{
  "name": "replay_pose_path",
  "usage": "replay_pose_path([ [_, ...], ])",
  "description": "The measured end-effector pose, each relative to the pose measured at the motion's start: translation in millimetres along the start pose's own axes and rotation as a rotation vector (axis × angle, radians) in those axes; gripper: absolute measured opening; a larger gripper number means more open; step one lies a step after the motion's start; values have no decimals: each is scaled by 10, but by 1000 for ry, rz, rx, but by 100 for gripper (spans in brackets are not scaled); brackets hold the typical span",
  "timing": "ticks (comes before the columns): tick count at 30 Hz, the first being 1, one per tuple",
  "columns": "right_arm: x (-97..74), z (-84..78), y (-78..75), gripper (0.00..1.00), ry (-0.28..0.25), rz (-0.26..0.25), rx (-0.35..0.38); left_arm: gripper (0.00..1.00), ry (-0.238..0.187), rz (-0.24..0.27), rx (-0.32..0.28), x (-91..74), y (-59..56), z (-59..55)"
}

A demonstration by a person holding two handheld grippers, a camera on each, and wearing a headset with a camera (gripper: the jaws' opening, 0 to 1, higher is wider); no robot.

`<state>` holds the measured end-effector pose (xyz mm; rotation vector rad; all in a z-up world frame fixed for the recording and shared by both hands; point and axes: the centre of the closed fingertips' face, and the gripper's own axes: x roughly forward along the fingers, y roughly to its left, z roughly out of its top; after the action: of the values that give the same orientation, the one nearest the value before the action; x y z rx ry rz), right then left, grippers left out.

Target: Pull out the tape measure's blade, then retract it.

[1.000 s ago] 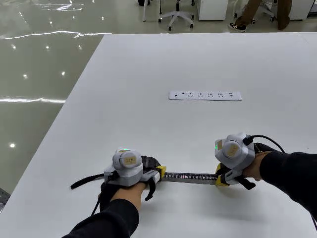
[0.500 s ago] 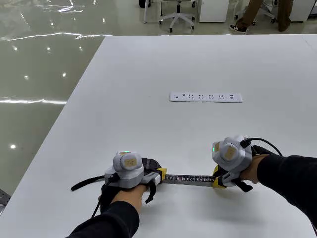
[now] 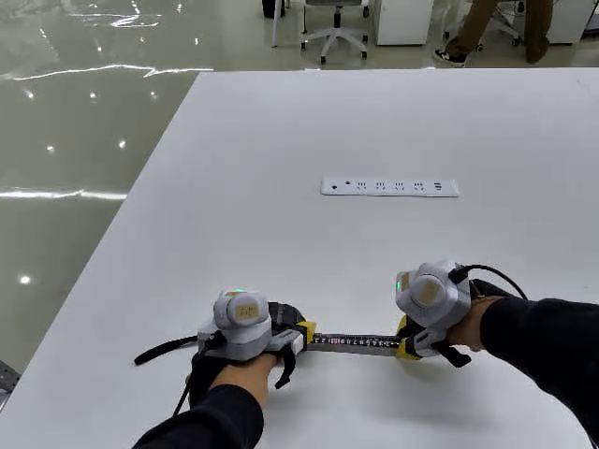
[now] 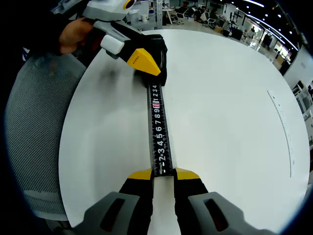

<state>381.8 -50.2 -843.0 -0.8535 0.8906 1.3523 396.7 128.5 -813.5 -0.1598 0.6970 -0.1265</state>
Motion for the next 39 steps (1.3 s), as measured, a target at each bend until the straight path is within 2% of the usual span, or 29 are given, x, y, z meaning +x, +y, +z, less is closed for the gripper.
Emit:
replay_pose_path([
  [30, 112, 200, -2, 10, -28, 6, 6, 62, -5, -4, -14, -1, -8, -1],
  [34, 151, 283, -2, 10, -48, 4, 0, 62, -3, -8, -16, 4, -5, -7],
  [39, 180, 354, 32, 10, -44, 5, 0, 62, -3, -10, -16, 3, -8, -11],
])
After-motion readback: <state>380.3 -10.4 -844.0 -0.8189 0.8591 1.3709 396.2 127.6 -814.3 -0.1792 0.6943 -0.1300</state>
